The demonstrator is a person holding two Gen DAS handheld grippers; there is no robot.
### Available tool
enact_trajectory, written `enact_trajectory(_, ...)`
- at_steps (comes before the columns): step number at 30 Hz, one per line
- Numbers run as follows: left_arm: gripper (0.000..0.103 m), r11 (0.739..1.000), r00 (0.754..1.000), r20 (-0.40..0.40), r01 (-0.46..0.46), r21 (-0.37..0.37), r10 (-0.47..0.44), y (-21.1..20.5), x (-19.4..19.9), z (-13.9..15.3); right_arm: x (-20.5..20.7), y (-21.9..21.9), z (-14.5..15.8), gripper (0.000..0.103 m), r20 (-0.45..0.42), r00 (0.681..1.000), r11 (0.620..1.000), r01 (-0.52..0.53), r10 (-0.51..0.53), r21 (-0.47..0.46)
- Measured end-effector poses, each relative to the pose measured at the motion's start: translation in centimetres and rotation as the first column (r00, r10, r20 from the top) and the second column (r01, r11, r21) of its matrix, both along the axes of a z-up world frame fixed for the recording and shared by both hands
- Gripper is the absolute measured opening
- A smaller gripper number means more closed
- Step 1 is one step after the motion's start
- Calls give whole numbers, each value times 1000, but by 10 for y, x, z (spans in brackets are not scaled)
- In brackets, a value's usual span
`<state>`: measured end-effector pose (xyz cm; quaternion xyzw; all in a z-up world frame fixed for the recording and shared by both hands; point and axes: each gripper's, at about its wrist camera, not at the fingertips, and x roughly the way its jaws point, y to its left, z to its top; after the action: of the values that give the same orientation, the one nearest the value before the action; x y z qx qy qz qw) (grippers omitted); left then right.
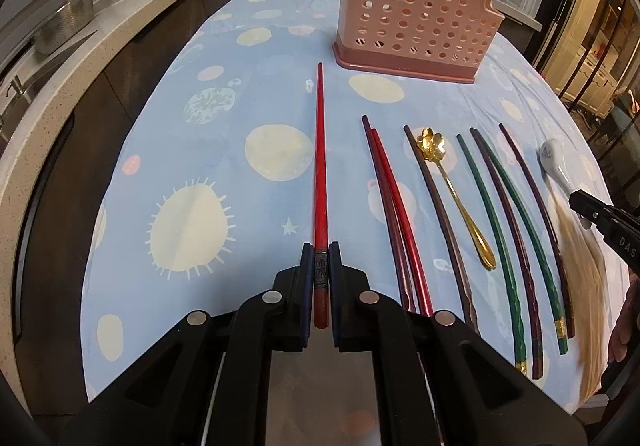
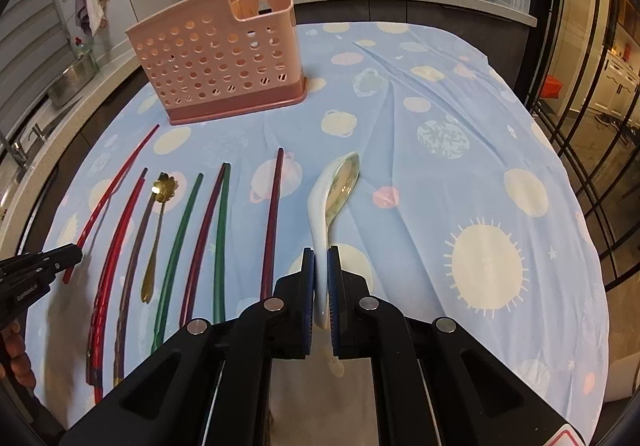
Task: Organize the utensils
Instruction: 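Lift and carry the chopstick and spoon with both tools to the pink holder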
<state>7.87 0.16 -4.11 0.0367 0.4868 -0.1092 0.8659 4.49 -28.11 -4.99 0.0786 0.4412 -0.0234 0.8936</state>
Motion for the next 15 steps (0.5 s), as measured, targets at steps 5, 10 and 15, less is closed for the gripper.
enact_trajectory(5,7,999,998,61,13,-41,-10,8,-15,27,-15,3,25,6,63,998,1000,1,-1,12)
enact_trajectory(10,7,997,988,156,22,-72,-10,15,-21,65,-22,5,56,6,144,990,999,-12,7,33)
enact_trajectory(15,7,995,970,243,39,-97,-14,15,-13,102,-16,7,84,6,214,976,999,-33,26,29)
